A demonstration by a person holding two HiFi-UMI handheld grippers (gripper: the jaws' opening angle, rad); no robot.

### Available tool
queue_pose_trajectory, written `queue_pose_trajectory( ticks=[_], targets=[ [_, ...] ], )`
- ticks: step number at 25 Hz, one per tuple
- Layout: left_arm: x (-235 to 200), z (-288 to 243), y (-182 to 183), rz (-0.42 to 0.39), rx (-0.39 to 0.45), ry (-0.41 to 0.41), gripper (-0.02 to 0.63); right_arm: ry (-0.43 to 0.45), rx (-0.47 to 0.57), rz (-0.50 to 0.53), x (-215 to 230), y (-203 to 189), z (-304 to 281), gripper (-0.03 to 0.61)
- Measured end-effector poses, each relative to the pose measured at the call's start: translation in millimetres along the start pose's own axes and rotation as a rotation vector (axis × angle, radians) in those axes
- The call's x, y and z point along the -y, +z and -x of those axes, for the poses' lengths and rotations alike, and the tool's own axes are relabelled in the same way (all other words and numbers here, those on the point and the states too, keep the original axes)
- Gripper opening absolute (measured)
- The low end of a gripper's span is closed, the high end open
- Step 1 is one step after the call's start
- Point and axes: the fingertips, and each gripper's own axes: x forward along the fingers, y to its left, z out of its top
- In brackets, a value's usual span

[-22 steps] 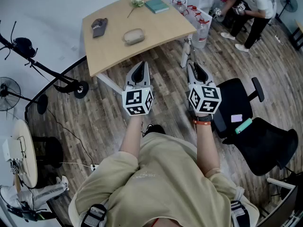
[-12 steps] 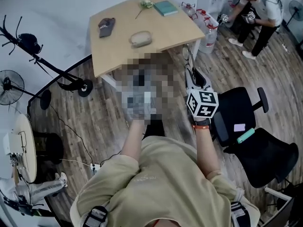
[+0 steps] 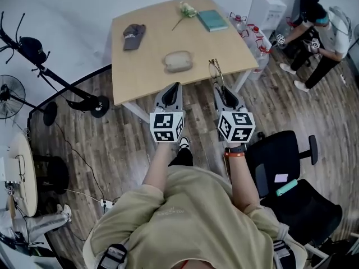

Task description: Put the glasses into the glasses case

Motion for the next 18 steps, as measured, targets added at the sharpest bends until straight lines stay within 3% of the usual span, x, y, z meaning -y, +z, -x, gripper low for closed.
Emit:
queue_pose_trajectory(
  ticks=[8,12,18],
  targets=[
    [-96,-78,2,0.039,0.002,0.025,0.021,0.131,-0.093,-0.001,-19,14,-139,0.115],
    [-141,-112,1,0.055,0.002,0.003,0.021,0.144,-0.124,0.001,-24,13,-196,0.115],
    [-208,-150,-9,0.071,-0.015,0.048,0.021,0.177,-0.155,0.049,-42,14,-265,0.115]
  ],
)
